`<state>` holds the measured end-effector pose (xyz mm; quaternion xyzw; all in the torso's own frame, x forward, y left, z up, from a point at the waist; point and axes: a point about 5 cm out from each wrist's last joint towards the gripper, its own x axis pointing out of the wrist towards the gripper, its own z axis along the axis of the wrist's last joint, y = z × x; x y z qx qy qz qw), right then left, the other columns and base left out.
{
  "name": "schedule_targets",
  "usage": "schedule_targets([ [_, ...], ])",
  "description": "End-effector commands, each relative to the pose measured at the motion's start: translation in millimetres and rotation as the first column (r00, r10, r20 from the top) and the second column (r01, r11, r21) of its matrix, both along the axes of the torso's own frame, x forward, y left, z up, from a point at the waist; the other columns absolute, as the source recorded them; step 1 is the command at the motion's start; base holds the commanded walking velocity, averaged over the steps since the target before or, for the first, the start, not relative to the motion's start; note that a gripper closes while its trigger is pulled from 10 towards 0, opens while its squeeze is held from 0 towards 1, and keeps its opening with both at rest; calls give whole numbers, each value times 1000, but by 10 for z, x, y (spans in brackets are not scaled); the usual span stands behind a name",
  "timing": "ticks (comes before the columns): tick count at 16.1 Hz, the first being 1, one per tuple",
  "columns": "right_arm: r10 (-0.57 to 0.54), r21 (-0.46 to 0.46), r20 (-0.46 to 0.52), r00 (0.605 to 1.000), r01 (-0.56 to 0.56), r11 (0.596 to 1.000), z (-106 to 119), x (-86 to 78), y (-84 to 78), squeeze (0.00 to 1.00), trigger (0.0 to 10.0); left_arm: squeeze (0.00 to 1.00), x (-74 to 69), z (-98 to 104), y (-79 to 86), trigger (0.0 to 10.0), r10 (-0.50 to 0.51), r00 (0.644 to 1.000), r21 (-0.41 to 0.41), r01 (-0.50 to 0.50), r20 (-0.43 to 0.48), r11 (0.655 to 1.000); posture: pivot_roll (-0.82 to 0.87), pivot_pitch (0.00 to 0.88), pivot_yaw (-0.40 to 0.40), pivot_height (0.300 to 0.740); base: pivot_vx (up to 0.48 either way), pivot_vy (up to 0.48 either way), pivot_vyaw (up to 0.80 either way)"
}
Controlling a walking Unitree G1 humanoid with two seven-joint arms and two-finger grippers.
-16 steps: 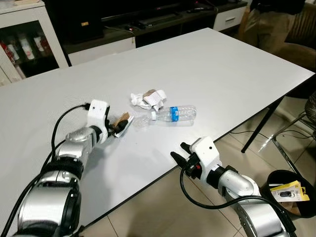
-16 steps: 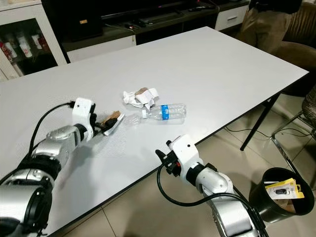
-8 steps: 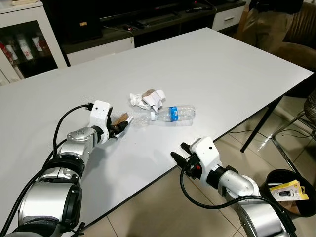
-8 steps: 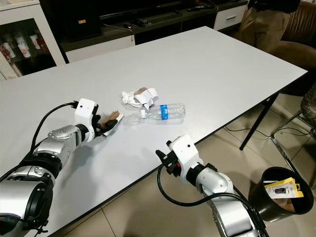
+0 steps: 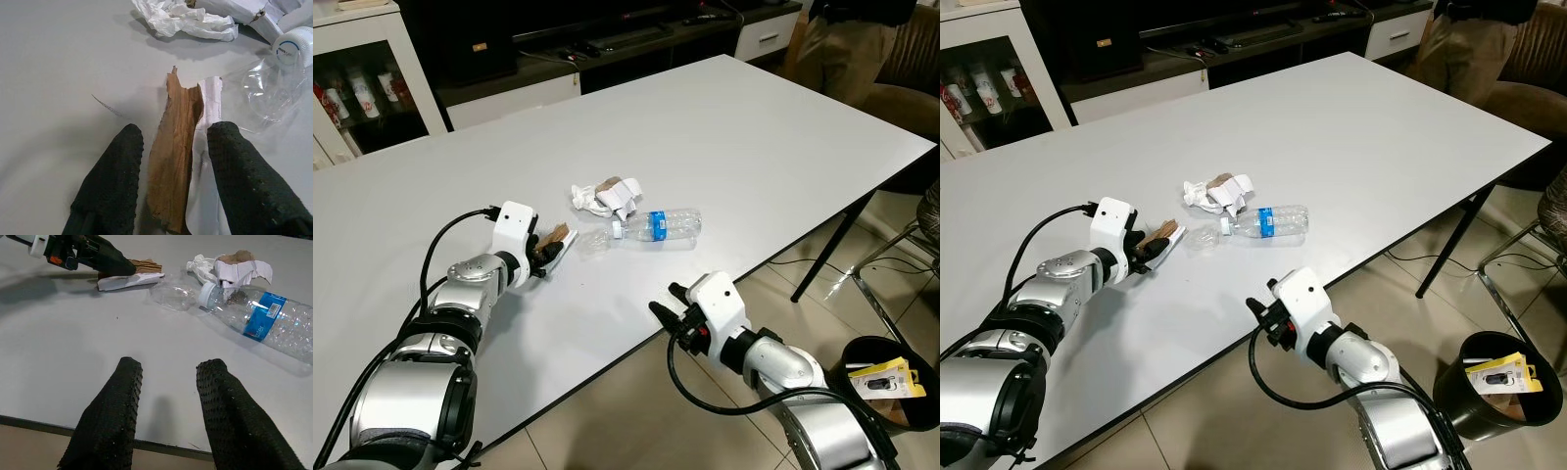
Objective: Picking trash to rubbish bin
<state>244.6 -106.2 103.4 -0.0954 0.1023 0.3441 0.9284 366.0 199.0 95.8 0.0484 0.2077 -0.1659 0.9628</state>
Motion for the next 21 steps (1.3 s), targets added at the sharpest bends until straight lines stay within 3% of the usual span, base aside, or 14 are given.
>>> schedule_targets([
  [1, 3, 2, 8, 1000, -3, 1000, 15, 14, 9, 0, 10000, 0, 49, 82, -27, 0, -6, 1000, -12, 7, 28, 1000, -67, 0, 25, 740, 0, 0, 0],
  [6, -22, 20, 23, 999, 22, 1000, 10, 8, 19, 0, 10000, 0, 70, 176, -35, 0, -23, 994, -73, 31, 109, 997, -65, 0, 25, 740, 0, 0, 0],
  [8, -20, 32, 30, 999, 19, 999, 19, 0, 35, 0, 10000, 0, 95, 289, 5, 0, 19, 982, -167, 14, 190, 986, -66, 0, 24, 740, 0, 0, 0],
  [10, -25, 32, 36, 999, 23, 999, 28, -1, 19, 0, 10000, 0, 163, 537, 17, 0, 90, 949, -349, 22, 301, 937, -67, 0, 23, 740, 0, 0, 0],
  [11, -38, 34, 41, 998, 36, 999, 34, 13, -10, 0, 10000, 0, 203, 795, -14, 0, 120, 904, -481, 103, 409, 870, -63, 0, 17, 740, 0, 0, 0],
  [12, -42, 35, 43, 998, 40, 999, 39, 25, -18, 0, 10000, 0, 210, 905, -49, 0, 114, 882, -514, 157, 456, 843, -60, 0, 15, 740, 0, 0, 0],
  [15, -44, 36, 53, 998, 42, 998, 53, 58, -6, 0, 10000, 0, 198, 1002, -131, 0, 67, 856, -509, 239, 512, 827, -56, 0, 13, 740, 0, 0, 0],
  [18, -59, 33, 71, 996, 57, 998, 61, 68, 5, 0, 10000, 0, 151, 880, -117, 0, 62, 867, -420, 176, 494, 890, -57, 0, 16, 740, 0, 0, 0],
  [19, -116, 30, 105, 988, 114, 993, 90, 97, -21, 0, 10000, 0, 90, 771, -98, 10000, 38, 878, -288, 116, 477, 951, -66, 0, 28, 740, 0, 0, 0],
  [21, -292, 29, 119, 949, 290, 956, 77, 190, -159, 0, 10000, 0, -67, 625, -154, 10000, -16, 889, -213, 127, 457, 969, -62, 0, 29, 740, 0, 0, 0],
])
